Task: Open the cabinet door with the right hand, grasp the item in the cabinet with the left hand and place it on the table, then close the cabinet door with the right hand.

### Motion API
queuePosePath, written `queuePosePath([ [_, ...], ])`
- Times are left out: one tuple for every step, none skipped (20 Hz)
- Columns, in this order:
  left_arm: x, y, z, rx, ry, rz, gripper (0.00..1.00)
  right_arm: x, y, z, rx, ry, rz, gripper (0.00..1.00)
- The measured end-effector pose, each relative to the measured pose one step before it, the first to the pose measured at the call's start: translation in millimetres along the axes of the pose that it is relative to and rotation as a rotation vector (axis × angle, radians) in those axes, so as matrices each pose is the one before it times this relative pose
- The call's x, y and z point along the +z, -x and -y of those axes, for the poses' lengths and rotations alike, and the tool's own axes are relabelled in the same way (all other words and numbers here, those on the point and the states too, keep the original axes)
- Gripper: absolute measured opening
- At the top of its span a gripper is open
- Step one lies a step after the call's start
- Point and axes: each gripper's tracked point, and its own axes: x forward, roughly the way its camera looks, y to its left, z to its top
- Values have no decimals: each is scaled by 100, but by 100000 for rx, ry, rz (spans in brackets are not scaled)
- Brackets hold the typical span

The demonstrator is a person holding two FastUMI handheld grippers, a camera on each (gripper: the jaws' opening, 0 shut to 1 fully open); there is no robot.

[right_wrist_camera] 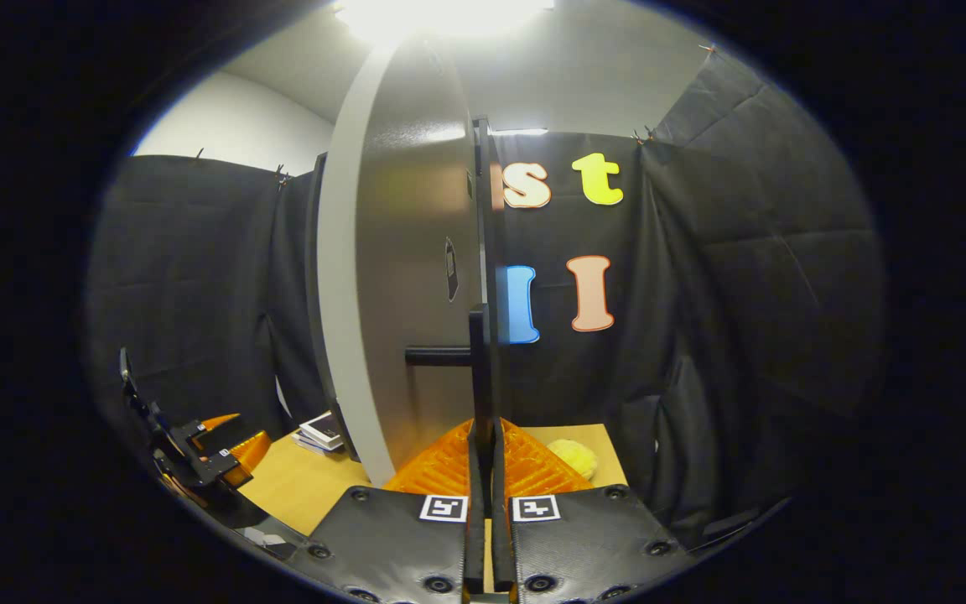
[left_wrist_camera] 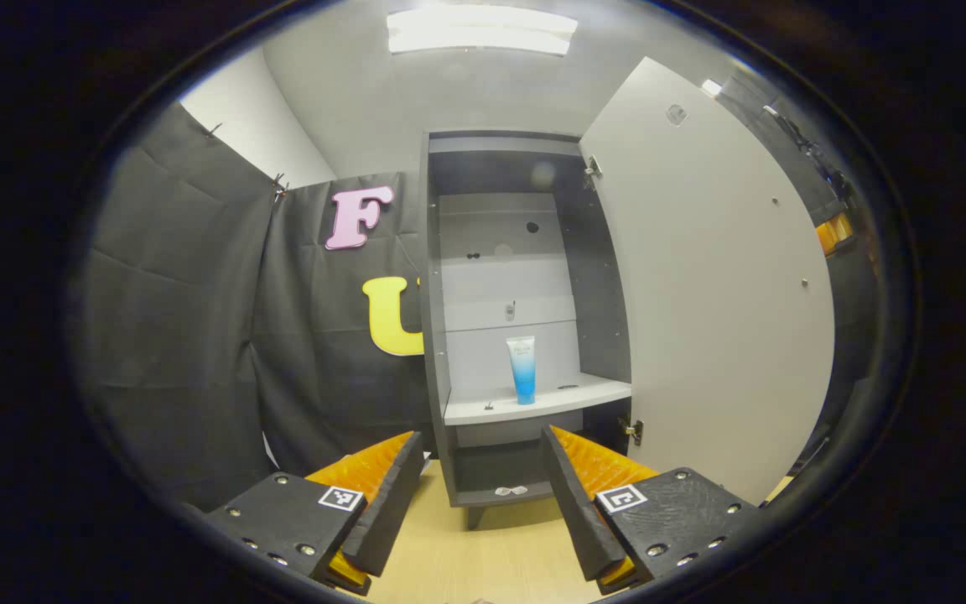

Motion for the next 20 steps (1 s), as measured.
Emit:
queuePosePath([
  [-153,-113,232,-10,-237,-402,85,102,155,-303,1349,-923,326,8],
  [-43,-22,465,-48,-228,-318,85,192,43,204,204,334,113,5],
  [91,-14,293,-50,-235,-319,85,18,170,293,-1187,1585,-424,5],
  [-8,-122,143,-75,-196,-191,86,-85,269,256,-1180,1498,-248,8],
  [98,-254,310,-73,-174,-13,86,48,553,10,847,102,-336,8],
  [-164,-362,195,-95,-102,-52,86,-20,501,-328,1070,-654,390,10],
  [76,-375,394,-226,40,-66,86,224,726,192,1053,-1382,916,12],
  [33,-267,624,-330,208,-80,84,-91,76,-42,2812,-1524,84,17],
  [66,-300,607,-399,447,-203,84,111,831,438,596,-980,969,24],
  [58,-277,549,-446,779,7,84,272,577,694,-844,-450,721,24],
  [58,-402,884,-680,1022,-318,86,254,483,1324,-3256,1064,574,27],
  [-93,-279,913,-620,954,-584,84,-169,676,1506,-3456,1366,405,30],
  [-137,-354,897,-497,766,-635,84,-64,173,1818,-3806,780,271,30],
  [-7,-203,906,-378,371,-176,86,-361,29,1572,-3741,550,-44,30],
  [151,-311,777,-23,-118,181,86,-312,166,1797,-4068,744,-237,35],
  [192,-263,544,244,-618,210,86,-558,-124,1358,-2848,294,-583,35],
  [298,-452,541,461,-738,576,86,-459,-312,943,-1484,27,-779,56],
  [380,-154,459,529,-807,841,85,-400,-634,934,-2759,523,-93,77],
  [571,-296,356,536,-661,873,85,-295,-603,1533,-4354,722,500,97],
  [370,-386,148,552,-369,438,83,-124,90,1361,-4032,707,584,92],
])
